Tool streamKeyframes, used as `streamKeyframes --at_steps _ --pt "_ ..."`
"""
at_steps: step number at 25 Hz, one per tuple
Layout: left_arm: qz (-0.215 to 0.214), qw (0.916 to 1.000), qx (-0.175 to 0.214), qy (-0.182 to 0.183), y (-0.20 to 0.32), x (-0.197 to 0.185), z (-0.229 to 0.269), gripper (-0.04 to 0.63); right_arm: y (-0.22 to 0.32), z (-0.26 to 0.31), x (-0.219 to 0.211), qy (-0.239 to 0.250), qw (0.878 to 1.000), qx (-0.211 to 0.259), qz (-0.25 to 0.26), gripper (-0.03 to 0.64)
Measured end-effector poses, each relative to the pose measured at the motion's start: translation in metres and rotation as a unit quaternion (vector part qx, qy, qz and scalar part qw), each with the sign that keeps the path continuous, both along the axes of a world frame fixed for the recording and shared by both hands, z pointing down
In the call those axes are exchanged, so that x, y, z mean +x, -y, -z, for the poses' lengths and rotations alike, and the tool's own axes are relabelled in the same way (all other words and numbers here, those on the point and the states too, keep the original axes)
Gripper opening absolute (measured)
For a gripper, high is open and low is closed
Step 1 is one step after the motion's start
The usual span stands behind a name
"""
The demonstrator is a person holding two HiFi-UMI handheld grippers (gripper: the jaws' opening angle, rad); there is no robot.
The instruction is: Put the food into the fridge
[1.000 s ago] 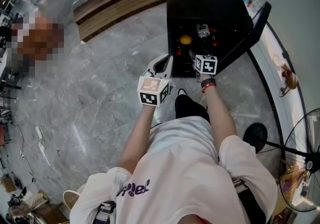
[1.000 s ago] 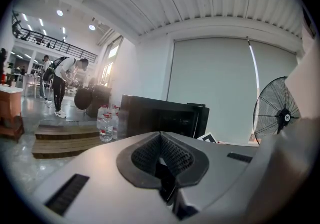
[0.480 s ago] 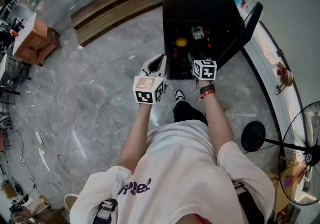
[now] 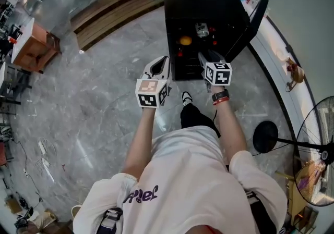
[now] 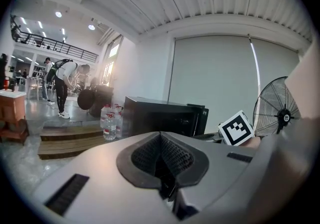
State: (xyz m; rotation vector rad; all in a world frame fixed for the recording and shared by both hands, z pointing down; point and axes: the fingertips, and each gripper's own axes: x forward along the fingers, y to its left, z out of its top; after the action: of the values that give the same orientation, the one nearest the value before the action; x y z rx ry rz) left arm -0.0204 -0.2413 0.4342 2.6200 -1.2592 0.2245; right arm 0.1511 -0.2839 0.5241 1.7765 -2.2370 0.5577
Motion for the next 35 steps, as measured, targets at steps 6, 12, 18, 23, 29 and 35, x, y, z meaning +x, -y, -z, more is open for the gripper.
streamKeyframes --at_steps 6,12,18,23,29,35 --pt "-0.006 0.9999 0.003 0.013 -0.010 -0.005 0.002 0.017 -0.019 0.026 -0.001 0.000 1.000 0.018 -0.004 0.156" --pt "-0.007 0.9996 0.012 0.026 -0.025 -0.014 0.002 0.017 -0.047 0.039 -0.008 0.010 1.000 0.018 -0.008 0.123" --pt "-0.006 0.9997 0.013 0.021 -0.039 -0.023 0.006 0.017 -0.069 0.057 -0.017 0.003 0.999 0.034 -0.010 0.089" --pt "-0.002 0.9997 0.021 0.009 -0.049 -0.032 0.014 0.017 -0.086 0.072 -0.030 -0.001 0.999 0.050 -0.006 0.061" --pt "-0.002 0.9995 0.029 -0.010 -0.057 -0.032 0.029 0.017 -0.098 0.083 -0.033 0.002 0.998 0.059 -0.008 0.029" --pt "-0.002 0.9988 0.044 -0.022 -0.058 -0.027 0.044 0.017 -0.104 0.098 -0.033 -0.016 0.997 0.074 -0.005 0.014"
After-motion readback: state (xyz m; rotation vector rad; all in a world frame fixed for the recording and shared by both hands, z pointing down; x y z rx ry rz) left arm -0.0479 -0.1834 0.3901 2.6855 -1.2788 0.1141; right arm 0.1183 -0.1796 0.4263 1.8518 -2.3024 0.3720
